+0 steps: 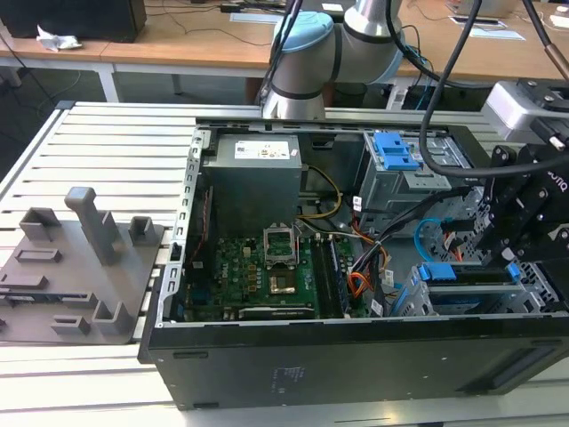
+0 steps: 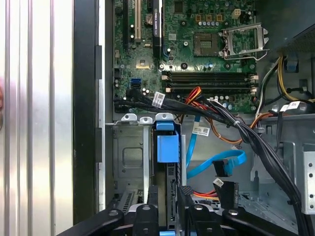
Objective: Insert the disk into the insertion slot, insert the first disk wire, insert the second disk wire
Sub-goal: 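Insert the first disk wire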
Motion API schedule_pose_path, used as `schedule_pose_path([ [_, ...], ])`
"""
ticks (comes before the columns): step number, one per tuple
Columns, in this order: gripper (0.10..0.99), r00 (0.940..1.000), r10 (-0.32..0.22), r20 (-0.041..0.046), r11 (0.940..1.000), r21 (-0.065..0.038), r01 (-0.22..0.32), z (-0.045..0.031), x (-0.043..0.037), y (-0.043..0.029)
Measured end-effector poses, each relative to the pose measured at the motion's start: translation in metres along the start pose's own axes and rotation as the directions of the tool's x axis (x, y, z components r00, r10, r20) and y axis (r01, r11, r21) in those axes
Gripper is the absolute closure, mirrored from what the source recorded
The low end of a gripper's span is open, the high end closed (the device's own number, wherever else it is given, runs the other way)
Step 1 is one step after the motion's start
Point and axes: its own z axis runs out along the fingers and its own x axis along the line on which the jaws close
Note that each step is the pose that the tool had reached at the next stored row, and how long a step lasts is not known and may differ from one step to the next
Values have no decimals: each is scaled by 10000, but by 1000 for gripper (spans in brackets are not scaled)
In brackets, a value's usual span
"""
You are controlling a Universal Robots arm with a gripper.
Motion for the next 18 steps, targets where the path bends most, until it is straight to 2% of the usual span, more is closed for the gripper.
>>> schedule_pose_path([
  [4,784,10000,0,2,10000,0,0,-79,0,4],
  [10,784,10000,-1,-1,10000,0,1,-82,-2,4],
  [18,784,10000,0,1,10000,0,0,-81,-123,6],
])
